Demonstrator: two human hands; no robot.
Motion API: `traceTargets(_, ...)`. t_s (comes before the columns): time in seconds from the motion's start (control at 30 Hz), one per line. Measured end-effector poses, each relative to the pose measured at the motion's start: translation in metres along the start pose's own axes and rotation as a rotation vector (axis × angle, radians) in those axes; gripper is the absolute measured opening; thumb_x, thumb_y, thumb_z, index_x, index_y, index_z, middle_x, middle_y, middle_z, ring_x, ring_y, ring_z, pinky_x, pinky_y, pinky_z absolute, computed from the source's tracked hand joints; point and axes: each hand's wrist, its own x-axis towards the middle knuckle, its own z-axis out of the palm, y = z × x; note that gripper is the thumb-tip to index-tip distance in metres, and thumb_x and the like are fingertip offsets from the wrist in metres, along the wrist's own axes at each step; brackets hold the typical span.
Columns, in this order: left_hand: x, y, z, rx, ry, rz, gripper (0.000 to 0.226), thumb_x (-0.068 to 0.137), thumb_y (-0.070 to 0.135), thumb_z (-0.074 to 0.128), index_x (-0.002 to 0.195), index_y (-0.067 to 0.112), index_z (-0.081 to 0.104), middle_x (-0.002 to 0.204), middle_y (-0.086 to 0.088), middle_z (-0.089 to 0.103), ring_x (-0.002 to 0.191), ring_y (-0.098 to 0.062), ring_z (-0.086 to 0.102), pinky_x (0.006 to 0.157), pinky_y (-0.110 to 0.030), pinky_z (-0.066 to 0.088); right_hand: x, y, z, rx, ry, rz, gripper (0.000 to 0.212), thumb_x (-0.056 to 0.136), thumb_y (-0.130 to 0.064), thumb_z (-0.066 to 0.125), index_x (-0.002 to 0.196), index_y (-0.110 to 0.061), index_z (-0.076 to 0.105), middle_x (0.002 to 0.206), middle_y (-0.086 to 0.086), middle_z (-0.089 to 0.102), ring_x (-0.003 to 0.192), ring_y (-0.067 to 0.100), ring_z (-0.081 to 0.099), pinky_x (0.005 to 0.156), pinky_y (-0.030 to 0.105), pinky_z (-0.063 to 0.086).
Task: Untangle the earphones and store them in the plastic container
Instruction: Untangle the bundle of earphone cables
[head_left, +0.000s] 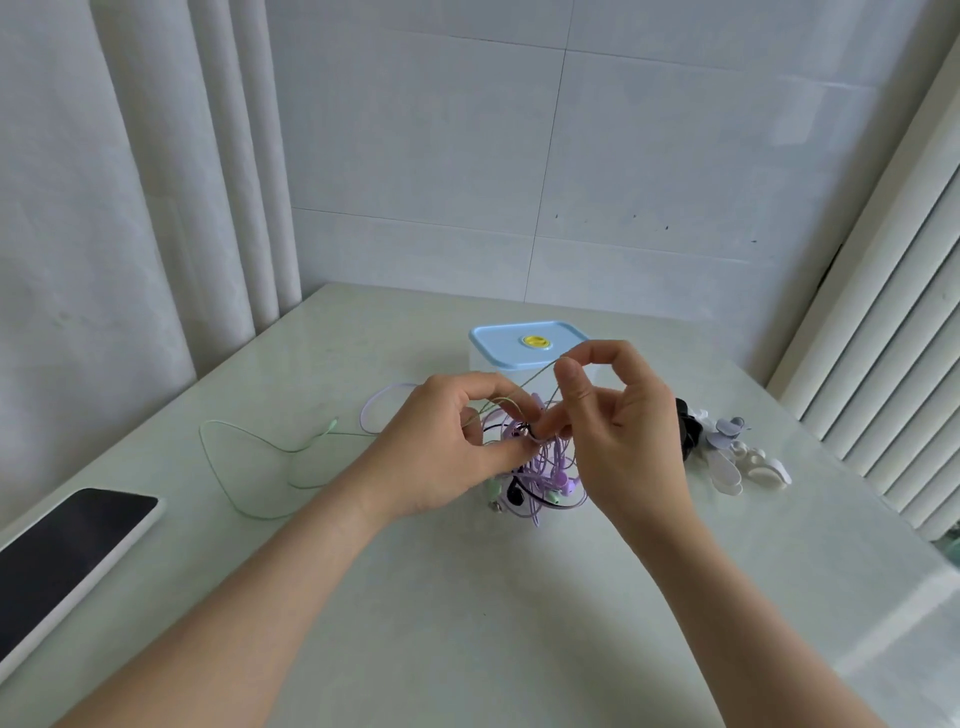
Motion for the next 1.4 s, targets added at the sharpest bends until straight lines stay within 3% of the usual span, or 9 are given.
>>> traceTargets(0.2, 0.0, -0.005, 0.0, 0.053, -0.039, -0.017, 0.01, 0.089, 0.031, 0.083, 0.093, 0.032, 0.075, 0.05, 0.008, 0.034, 0.051, -0.014, 0.029, 0.051, -0.024, 0.024, 0.0, -0.001, 0.002, -0.018, 0.093, -0.025, 0.008, 0.11, -0.025, 0.055, 0.105, -0.019, 0.055, 0.06, 0.009, 0.072, 0.056, 0.025, 0.071, 0.061, 0.038, 0.059)
traceTargets(0.3, 0.001, -0.006, -0.001, 0.06, -0.071, -0.016, 0.013, 0.087, 0.034, 0.085, 0.094, 0.031, 0.075, 0.056, 0.006, 0.051, 0.054, -0.015, 0.034, 0.054, -0.027, 0.029, 0.001, 0.0, 0.002, -0.041, 0.131, -0.05, 0.009, 0.11, -0.024, 0.054, 0.102, -0.019, 0.054, 0.063, 0.006, 0.072, 0.053, 0.023, 0.063, 0.054, 0.03, 0.05)
traceTargets(0.4, 0.002, -0.008, 0.0, 0.057, -0.13, -0.022, 0.024, 0.082, 0.038, 0.089, 0.1, 0.036, 0.074, 0.081, 0.01, 0.069, 0.061, -0.016, 0.044, 0.062, -0.032, 0.04, 0.001, -0.001, 0.002, -0.034, 0.148, -0.051, 0.01, 0.111, -0.023, 0.053, 0.103, -0.018, 0.053, 0.064, 0.005, 0.071, 0.051, 0.02, 0.058, 0.051, 0.029, 0.046)
traceTargets(0.6, 0.001, -0.008, 0.0, 0.027, -0.13, -0.049, 0.052, 0.07, 0.041, 0.098, 0.109, 0.034, 0.063, 0.086, 0.008, 0.074, 0.065, -0.015, 0.053, 0.068, -0.034, 0.049, -0.001, -0.002, 0.003, -0.03, 0.109, -0.071, 0.008, 0.113, -0.024, 0.048, 0.106, -0.02, 0.049, 0.07, 0.01, 0.071, 0.056, 0.028, 0.068, 0.053, 0.045, 0.056)
traceTargets(0.77, 0.001, -0.006, 0.0, -0.052, -0.144, -0.087, 0.069, 0.071, 0.031, 0.098, 0.115, 0.033, 0.045, 0.098, 0.002, 0.077, 0.064, -0.02, 0.052, 0.068, -0.038, 0.049, -0.002, -0.007, 0.003, 0.053, 0.11, -0.03, 0.011, 0.112, -0.03, 0.046, 0.105, -0.023, 0.046, 0.079, 0.011, 0.065, 0.059, 0.033, 0.074, 0.05, 0.048, 0.058)
traceTargets(0.97, 0.003, -0.006, -0.001, -0.086, -0.1, -0.072, 0.018, 0.087, 0.01, 0.082, 0.096, 0.017, 0.067, 0.084, -0.002, 0.078, 0.062, -0.018, 0.052, 0.066, -0.032, 0.044, -0.001, -0.006, 0.003, 0.058, 0.121, -0.011, 0.011, 0.113, -0.031, 0.044, 0.105, -0.024, 0.045, 0.083, 0.012, 0.069, 0.054, 0.035, 0.072, 0.047, 0.048, 0.057)
traceTargets(1.2, 0.003, -0.011, 0.0, -0.05, -0.136, -0.058, 0.026, 0.087, -0.001, 0.074, 0.098, 0.023, 0.07, 0.088, -0.001, 0.079, 0.062, -0.016, 0.046, 0.063, -0.026, 0.043, -0.001, -0.005, 0.004, 0.017, 0.127, 0.0, 0.012, 0.114, -0.028, 0.041, 0.103, -0.025, 0.042, 0.067, 0.015, 0.072, 0.048, 0.034, 0.068, 0.043, 0.038, 0.049)
traceTargets(1.33, 0.003, -0.012, 0.001, -0.036, -0.142, -0.033, 0.022, 0.089, 0.003, 0.079, 0.097, 0.023, 0.073, 0.09, 0.002, 0.08, 0.069, -0.014, 0.064, 0.069, -0.025, 0.052, 0.0, -0.004, 0.004, 0.05, 0.144, 0.035, 0.013, 0.115, -0.027, 0.037, 0.104, -0.021, 0.04, 0.062, 0.016, 0.068, 0.042, 0.035, 0.06, 0.039, 0.037, 0.041)
traceTargets(1.4, 0.004, -0.015, 0.001, 0.001, -0.146, -0.027, 0.018, 0.087, 0.009, 0.082, 0.091, 0.025, 0.076, 0.087, 0.005, 0.079, 0.072, -0.016, 0.063, 0.069, -0.034, 0.052, 0.002, -0.004, 0.004, 0.107, 0.153, 0.087, 0.014, 0.116, -0.026, 0.036, 0.106, -0.017, 0.039, 0.062, 0.017, 0.068, 0.04, 0.032, 0.057, 0.04, 0.035, 0.04)
